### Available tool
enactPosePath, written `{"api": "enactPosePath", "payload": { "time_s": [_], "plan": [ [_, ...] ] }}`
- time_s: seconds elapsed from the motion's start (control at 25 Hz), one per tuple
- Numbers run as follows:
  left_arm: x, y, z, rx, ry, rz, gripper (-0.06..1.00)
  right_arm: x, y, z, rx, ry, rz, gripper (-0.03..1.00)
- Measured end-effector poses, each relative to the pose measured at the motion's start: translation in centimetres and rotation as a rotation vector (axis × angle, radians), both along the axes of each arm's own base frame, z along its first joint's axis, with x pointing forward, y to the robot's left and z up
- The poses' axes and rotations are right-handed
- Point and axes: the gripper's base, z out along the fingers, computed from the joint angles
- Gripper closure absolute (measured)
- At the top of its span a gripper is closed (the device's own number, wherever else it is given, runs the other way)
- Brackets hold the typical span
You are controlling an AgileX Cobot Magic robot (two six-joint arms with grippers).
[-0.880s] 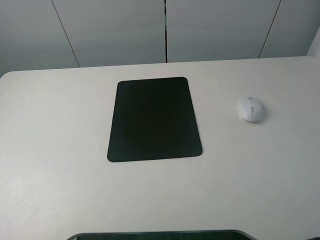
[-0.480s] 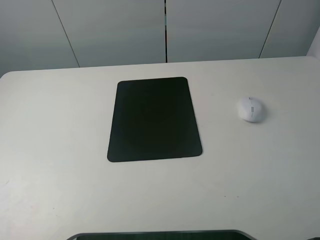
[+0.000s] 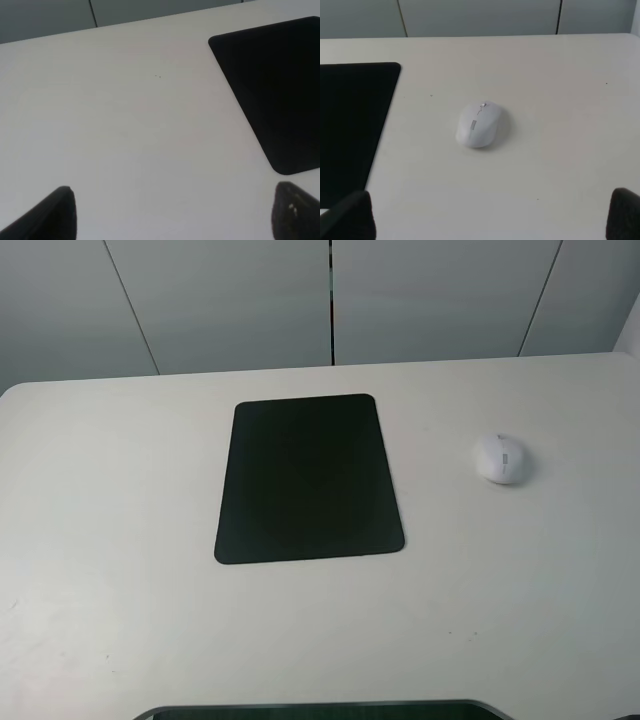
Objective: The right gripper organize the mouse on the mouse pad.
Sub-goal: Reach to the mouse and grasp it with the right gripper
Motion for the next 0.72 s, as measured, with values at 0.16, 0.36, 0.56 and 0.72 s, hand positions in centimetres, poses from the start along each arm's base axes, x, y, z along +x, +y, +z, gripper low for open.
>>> {"api": "enactPosePath", "payload": {
  "time_s": [0.16,0.36,0.56,0.72],
  "plan": [
    [0.0,0.0,0.0,0.0,0.0,0.0,0.2,0.0,0.0,0.0,0.0,0.0,0.0,0.27],
    [0.0,0.0,0.0,0.0,0.0,0.0,0.2,0.3,0.0,0.1,-0.001,0.029,0.0,0.27],
    [0.0,0.0,0.0,0.0,0.0,0.0,0.2,3.4,0.0,1.6,-0.023,0.188,0.005,0.27],
    [0.0,0.0,0.0,0.0,0.0,0.0,0.2,7.6,0.2,1.4,-0.029,0.382,0.007,0.27]
  ]
}}
